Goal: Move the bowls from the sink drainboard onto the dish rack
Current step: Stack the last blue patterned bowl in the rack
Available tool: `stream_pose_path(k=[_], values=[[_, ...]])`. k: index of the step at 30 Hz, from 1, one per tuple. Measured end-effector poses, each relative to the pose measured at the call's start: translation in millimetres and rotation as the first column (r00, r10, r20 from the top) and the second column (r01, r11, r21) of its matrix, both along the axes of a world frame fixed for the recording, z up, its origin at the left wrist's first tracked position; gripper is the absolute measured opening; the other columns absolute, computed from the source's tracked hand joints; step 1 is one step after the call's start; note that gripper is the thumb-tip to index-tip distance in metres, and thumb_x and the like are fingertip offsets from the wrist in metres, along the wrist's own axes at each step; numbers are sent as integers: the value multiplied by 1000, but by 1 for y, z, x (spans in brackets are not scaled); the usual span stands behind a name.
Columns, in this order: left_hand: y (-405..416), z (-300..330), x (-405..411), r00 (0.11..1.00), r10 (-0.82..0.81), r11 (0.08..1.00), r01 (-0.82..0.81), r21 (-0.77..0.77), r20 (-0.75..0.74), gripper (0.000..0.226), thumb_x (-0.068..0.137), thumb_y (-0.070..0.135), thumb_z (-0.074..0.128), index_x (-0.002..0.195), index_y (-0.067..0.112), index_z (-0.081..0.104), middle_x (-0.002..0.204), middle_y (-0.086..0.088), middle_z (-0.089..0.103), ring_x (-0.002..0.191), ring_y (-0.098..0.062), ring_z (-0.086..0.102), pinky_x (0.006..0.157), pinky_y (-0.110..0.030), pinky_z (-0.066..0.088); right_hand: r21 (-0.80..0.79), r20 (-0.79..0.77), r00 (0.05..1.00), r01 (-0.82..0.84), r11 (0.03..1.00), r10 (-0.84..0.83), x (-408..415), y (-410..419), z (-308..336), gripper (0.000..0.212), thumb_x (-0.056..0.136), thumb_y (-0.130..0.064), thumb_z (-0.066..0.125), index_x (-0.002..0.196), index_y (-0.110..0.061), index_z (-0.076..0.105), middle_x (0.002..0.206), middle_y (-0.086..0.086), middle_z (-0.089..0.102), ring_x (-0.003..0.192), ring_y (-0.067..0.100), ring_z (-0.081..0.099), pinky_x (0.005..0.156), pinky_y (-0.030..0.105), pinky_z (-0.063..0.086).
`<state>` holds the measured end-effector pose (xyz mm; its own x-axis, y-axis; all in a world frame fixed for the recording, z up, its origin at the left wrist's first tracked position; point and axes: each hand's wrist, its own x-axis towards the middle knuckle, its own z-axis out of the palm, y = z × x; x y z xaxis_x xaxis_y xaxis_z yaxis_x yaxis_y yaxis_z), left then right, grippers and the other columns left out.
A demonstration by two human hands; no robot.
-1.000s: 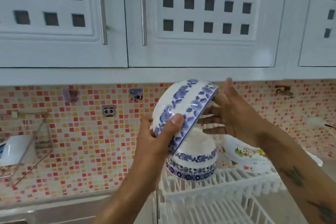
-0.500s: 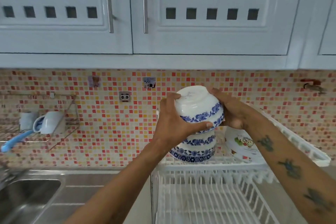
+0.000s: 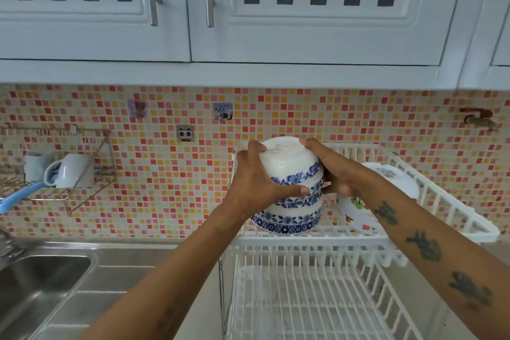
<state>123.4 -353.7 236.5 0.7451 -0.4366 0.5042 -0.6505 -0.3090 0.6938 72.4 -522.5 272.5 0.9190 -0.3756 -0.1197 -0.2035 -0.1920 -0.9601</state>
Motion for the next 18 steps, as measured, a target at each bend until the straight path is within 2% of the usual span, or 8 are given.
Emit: stream_pose_path(k=[2,5,8,12,15,18], values=[[-1,0,2,1000,-2,1000,3,17,-20,104,48,48,92,129,25,31,129,-2,38,107,-15,42,81,-25,43,-24,-21,1000,19,1000,-20,2,-1,-3,49,84,-68,45,104,-26,60,102,3,68,97,23,63,93,43,49],[-1,0,3,999,-7,1000,8,21,-46,103,47,49,92,128,26,32,128,1,38,109,-15,43,81,-26,44,-61,-60,998,27,998,-30,5,-4,-8,65,81,-72,42,120,-22,56,115,7,66,106,26,61,101,46,46],[-1,0,2,998,-13,999,15,42,-63,103,47,47,92,128,25,31,126,1,37,109,-16,43,85,-29,47,-57,-73,997,29,998,-33,6,-5,-11,65,83,-71,40,125,-22,54,119,9,64,109,27,59,99,44,46],[1,-1,1,997,-13,997,19,75,-72,104,48,46,93,129,24,31,120,3,34,108,-17,45,85,-29,46,-54,-83,996,26,998,-30,6,-6,-15,60,87,-66,39,122,-20,55,109,8,66,101,26,61,93,42,48],[2,-2,0,998,-27,991,33,130,-52,104,49,42,93,130,23,31,126,-2,35,109,-19,45,84,-28,47,-90,-128,988,72,993,-83,6,-4,-19,66,87,-66,36,122,-13,53,113,14,64,105,34,59,98,49,48],[3,-3,-1,999,-28,985,32,171,-26,106,49,44,93,132,22,31,132,-7,36,117,-25,48,93,-35,50,-119,-163,979,101,988,-120,4,2,-22,70,86,-71,31,118,-12,51,116,20,60,109,41,57,102,55,45]])
